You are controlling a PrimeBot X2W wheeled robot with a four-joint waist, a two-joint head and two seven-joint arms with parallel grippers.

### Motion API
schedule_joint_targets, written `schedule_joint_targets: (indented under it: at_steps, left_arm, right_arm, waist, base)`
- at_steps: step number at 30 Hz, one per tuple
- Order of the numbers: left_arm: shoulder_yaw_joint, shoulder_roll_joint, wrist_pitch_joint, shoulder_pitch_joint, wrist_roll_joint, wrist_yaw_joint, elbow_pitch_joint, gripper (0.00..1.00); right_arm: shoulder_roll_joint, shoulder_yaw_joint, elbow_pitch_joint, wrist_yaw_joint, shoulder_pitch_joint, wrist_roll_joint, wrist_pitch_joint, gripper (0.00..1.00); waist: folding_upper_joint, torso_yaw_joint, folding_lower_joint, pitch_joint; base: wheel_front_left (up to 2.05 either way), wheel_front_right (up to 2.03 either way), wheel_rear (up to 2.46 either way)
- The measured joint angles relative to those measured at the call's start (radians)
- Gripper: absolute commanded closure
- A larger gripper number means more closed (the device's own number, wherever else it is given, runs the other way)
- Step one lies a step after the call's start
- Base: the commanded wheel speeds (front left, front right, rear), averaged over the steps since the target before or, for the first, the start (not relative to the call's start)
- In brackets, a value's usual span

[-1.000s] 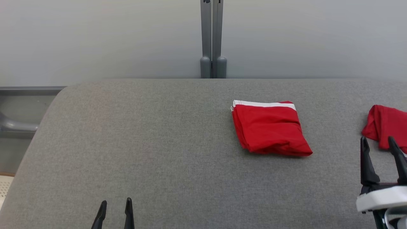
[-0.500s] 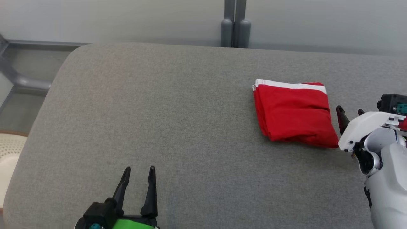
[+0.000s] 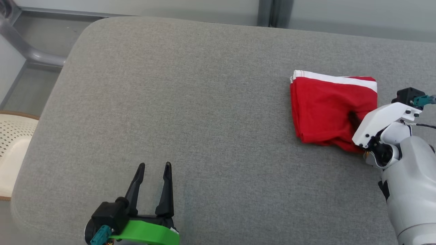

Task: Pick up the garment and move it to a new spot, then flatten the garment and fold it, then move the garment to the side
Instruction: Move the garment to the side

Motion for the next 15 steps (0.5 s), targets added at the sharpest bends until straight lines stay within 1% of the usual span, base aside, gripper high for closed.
schedule_joint_targets:
  at_steps: [2, 5, 7, 9, 11, 14, 15]
  left_arm:
    - [0.006, 0.0, 0.0, -0.011, 0.0, 0.006, -0.007, 0.0]
    - [0.018, 0.0, 0.0, -0.016, -0.001, 0.008, -0.016, 0.0]
    - [0.027, 0.0, 0.0, -0.019, 0.007, 0.005, -0.02, 0.0]
    - [0.038, 0.0, 0.0, -0.02, 0.01, 0.002, -0.022, 0.0]
    - [0.057, 0.0, 0.0, -0.027, -0.001, 0.005, -0.022, 0.0]
    - [0.083, 0.0, 0.0, -0.054, -0.016, 0.017, -0.03, 0.0]
    - [0.083, 0.0, 0.0, -0.06, -0.023, 0.017, -0.032, 0.0]
  right_arm:
    - [-0.007, 0.019, -0.014, 0.0, -0.015, 0.026, -0.004, 1.0]
    - [-0.069, 0.096, -0.072, 0.001, -0.05, 0.034, 0.019, 1.0]
    - [-0.144, 0.13, -0.126, 0.001, -0.067, 0.049, 0.051, 1.0]
    - [-0.217, 0.143, -0.173, 0.0, -0.077, 0.063, 0.096, 1.0]
    - [-0.296, 0.136, -0.222, 0.0, -0.086, 0.077, 0.147, 1.0]
    - [-0.392, 0.101, -0.265, 0.0, -0.089, 0.076, 0.212, 1.0]
    - [-0.412, 0.091, -0.271, 0.0, -0.089, 0.074, 0.23, 1.0]
  waist:
    - [0.0, -0.017, 0.0, 0.005]
    - [0.0, -0.052, 0.0, 0.013]
    - [0.0, -0.079, 0.0, 0.019]
    - [0.0, -0.103, 0.0, 0.027]
    - [0.0, -0.127, 0.0, 0.04]
    - [0.0, -0.151, 0.0, 0.067]
    - [0.0, -0.157, 0.0, 0.076]
  base:
    - [0.0, 0.0, 0.0]
    - [0.0, 0.0, 0.0]
    - [0.0, 0.0, 0.0]
    - [0.0, 0.0, 0.0]
    - [0.0, 0.0, 0.0]
    - [0.0, 0.0, 0.0]
    - [0.0, 0.0, 0.0]
